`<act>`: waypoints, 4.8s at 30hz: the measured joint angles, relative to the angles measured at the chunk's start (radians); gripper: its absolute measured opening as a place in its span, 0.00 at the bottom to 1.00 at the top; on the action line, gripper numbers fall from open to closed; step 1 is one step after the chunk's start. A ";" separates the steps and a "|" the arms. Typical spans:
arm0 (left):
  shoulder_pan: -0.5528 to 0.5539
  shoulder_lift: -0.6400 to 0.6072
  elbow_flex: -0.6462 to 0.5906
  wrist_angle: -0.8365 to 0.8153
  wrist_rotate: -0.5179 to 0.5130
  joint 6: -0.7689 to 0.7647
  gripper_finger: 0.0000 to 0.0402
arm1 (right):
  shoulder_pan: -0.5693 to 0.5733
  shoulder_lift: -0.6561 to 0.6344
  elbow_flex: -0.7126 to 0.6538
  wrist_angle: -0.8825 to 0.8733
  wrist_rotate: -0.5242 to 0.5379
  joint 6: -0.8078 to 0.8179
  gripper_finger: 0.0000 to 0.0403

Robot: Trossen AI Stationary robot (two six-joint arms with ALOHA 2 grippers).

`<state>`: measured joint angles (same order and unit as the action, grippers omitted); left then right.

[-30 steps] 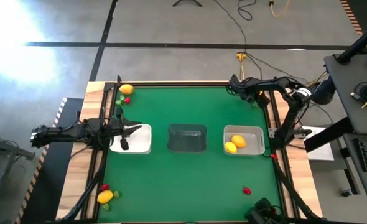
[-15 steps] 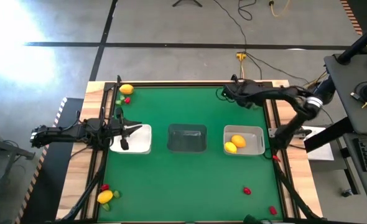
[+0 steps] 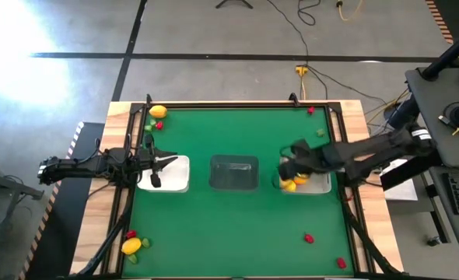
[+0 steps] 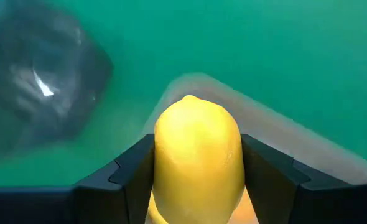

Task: Sort produce into baskets
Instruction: Put the yellow lemon into the gray bin

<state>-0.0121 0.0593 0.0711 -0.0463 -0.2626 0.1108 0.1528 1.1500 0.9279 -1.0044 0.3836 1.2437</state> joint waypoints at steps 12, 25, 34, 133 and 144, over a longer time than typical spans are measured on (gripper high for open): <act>0.000 0.000 0.000 0.000 0.000 0.000 0.10 | 0.056 0.045 -0.001 -0.038 -0.043 0.020 0.50; 0.000 0.000 0.000 0.000 0.000 0.000 0.10 | -0.011 0.167 0.030 -0.030 -0.018 0.008 0.68; 0.000 0.000 0.000 0.000 0.000 0.000 0.10 | -0.036 0.155 0.231 -0.028 0.094 -0.257 0.86; -0.714 1.382 1.387 -1.441 0.284 -1.582 0.41 | 0.493 0.620 0.022 1.483 -0.197 -1.131 0.78; -0.758 1.376 1.061 -1.214 0.618 -1.648 0.52 | 0.483 0.581 0.087 1.465 -0.163 -1.281 0.82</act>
<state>-0.7697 1.4349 1.1326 -1.2602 0.3558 -1.5371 0.6357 1.7313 1.0152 0.4605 0.2205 -0.0374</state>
